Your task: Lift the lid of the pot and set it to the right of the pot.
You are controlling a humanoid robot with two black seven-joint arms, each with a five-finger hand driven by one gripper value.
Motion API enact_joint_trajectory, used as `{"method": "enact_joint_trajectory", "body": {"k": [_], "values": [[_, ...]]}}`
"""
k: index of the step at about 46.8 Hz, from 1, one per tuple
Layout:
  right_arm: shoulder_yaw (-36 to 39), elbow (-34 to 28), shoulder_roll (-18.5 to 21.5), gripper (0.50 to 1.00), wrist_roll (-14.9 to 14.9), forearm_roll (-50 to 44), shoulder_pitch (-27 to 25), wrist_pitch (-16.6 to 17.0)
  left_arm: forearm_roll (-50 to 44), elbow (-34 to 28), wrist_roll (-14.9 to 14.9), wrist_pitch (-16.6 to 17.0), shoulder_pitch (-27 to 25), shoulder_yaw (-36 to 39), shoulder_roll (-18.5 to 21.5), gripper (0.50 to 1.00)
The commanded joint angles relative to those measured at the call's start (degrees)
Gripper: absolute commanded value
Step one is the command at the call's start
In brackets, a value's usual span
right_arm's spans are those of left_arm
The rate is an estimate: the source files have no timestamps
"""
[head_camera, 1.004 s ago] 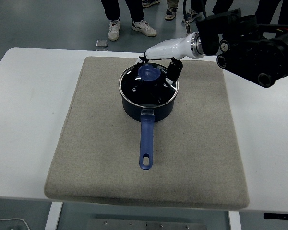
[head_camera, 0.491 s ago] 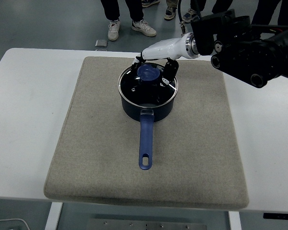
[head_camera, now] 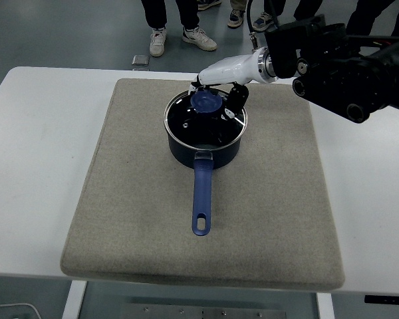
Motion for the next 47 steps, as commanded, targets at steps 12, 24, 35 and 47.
{"method": "enact_joint_trajectory", "body": {"k": [12, 24, 35, 47], "values": [[0.1, 0.0, 0.0, 0.746, 0.0, 0.1, 0.2, 0.3, 0.0, 0.0, 0.0, 0.0, 0.0, 0.0, 0.0, 1.000], [0.1, 0.0, 0.0, 0.686, 0.0, 0.2, 0.4, 0.8, 0.0, 0.0, 0.0, -0.1, 0.0, 0.0, 0.0, 1.000], [0.1, 0.0, 0.0, 0.621, 0.0, 0.2, 0.8, 1.1, 0.0, 0.0, 0.0, 0.0, 0.0, 0.0, 0.0, 1.000], [0.0, 0.0, 0.0, 0.580, 0.0, 0.2, 1.0, 1.6, 0.0, 0.0, 0.0, -0.1, 0.0, 0.0, 0.0, 1.000]]}}
